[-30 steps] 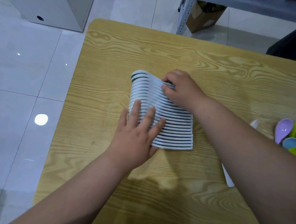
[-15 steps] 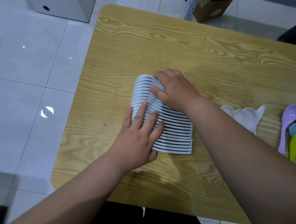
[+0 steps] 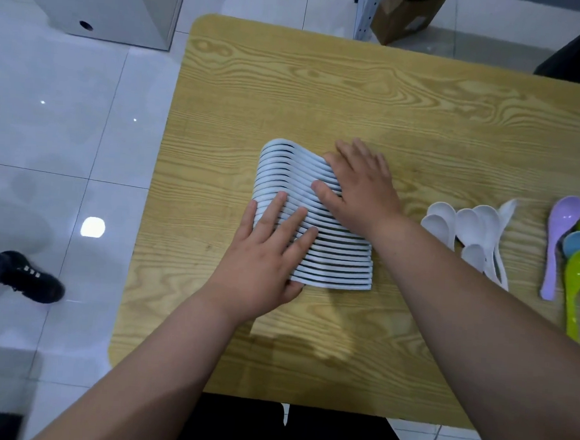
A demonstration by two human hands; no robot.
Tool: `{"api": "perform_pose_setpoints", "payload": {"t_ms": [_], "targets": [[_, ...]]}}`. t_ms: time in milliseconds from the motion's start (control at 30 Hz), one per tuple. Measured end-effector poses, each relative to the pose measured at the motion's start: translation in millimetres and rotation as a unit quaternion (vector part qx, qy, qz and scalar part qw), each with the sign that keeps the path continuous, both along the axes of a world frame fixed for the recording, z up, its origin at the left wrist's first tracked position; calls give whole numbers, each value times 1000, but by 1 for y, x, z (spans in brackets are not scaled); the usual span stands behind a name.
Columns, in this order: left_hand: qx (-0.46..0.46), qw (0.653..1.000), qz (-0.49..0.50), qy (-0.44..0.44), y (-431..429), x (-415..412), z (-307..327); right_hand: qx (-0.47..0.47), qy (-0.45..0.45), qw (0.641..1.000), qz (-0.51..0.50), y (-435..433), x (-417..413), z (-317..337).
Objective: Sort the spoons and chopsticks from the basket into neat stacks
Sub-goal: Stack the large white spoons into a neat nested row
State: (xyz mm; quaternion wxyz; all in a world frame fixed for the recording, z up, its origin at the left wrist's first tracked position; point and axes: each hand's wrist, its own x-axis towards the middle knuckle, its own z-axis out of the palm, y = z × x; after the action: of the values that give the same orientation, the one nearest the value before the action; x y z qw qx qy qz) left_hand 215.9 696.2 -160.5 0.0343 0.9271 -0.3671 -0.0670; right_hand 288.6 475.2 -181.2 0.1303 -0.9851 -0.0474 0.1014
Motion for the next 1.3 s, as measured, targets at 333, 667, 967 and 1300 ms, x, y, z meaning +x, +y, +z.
{"api": "perform_pose_setpoints", "payload": {"t_ms": [333,667,967,1300], "targets": [[0,1000,-21,-15,4,0,-5,5,-7,999,38,-5,2,0],[-20,1000,-9,-5,1,-1,-1,-19,25,999,25,-3,-3,3],[-7,1000,-6,-7,0,-2,0,7,36,999,2,-2,-8,8],[-18,999,-24,-19,-2,1,5,8,40,999,-10,-10,-5,15]]}}
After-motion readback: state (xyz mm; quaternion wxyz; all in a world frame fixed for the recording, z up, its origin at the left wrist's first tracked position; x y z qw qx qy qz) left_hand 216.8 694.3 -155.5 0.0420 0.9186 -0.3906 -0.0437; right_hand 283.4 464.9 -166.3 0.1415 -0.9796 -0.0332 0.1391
